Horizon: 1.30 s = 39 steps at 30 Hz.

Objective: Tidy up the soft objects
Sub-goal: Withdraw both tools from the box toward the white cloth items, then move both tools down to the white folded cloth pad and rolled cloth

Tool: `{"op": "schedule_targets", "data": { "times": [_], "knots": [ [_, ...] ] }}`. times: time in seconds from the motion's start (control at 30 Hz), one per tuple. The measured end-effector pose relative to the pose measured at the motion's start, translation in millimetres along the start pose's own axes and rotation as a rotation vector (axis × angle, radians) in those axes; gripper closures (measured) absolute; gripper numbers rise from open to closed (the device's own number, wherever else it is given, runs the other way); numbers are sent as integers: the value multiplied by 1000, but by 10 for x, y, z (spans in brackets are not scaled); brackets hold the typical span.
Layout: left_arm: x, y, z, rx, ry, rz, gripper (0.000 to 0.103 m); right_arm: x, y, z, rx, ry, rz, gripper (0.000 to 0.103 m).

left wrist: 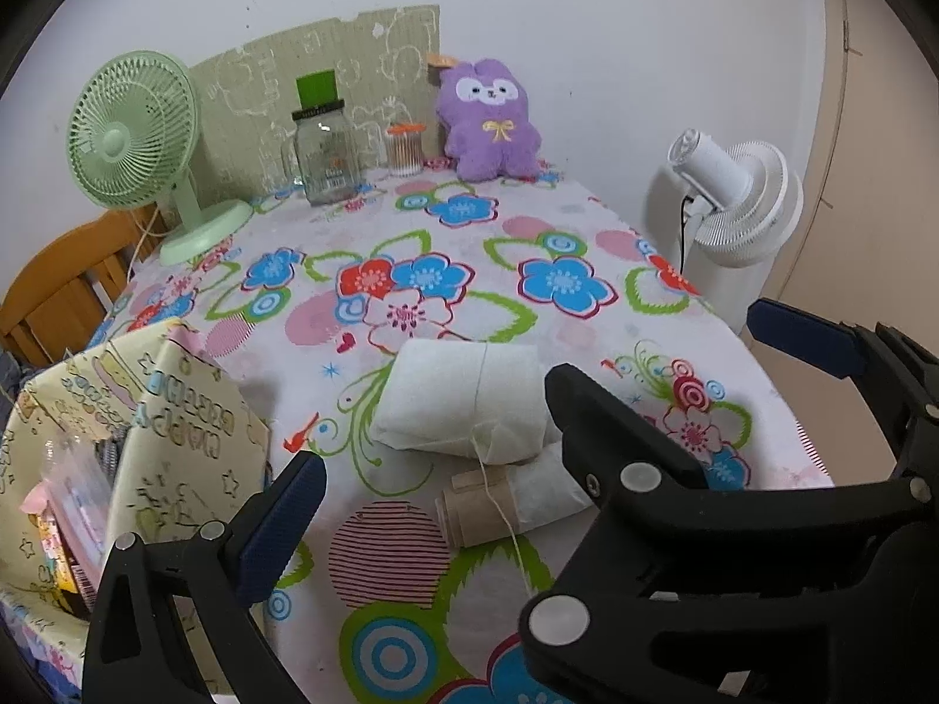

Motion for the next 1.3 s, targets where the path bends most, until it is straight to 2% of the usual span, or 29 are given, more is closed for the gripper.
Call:
{"op": "schedule_targets", "data": {
  "times": [0.43,0.57,0.9,0.97,1.1,1.3],
  "knots": [
    [122,-415,-72,81,38,26,0,32,-462,-57,51,42,59,3],
    [171,-489,-78,97,41,66,0,76,-603,-62,82,63,86,11],
    [195,-594,-84,122,53,31,0,135,-801,-63,109,90,115,12],
    [203,-595,-99,121,58,25,0,145,-850,-77,128,96,128,21],
    [201,-594,-112,112,56,18,0,152,-922,-133,179,84,163,32],
    [209,-598,-125,123,67,-6,0,194,-946,-155,199,88,198,50]
  ]
}}
Point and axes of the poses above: each gripper's, at about its wrist camera, not at the fingertips, and y roughly against the way its jaws point, x to its left, z to its top, the point moved 4 cm from there along -y, roughly the way its jaws point, and after that the axes turned 3 degrees about -x, right-handed, at the moved point
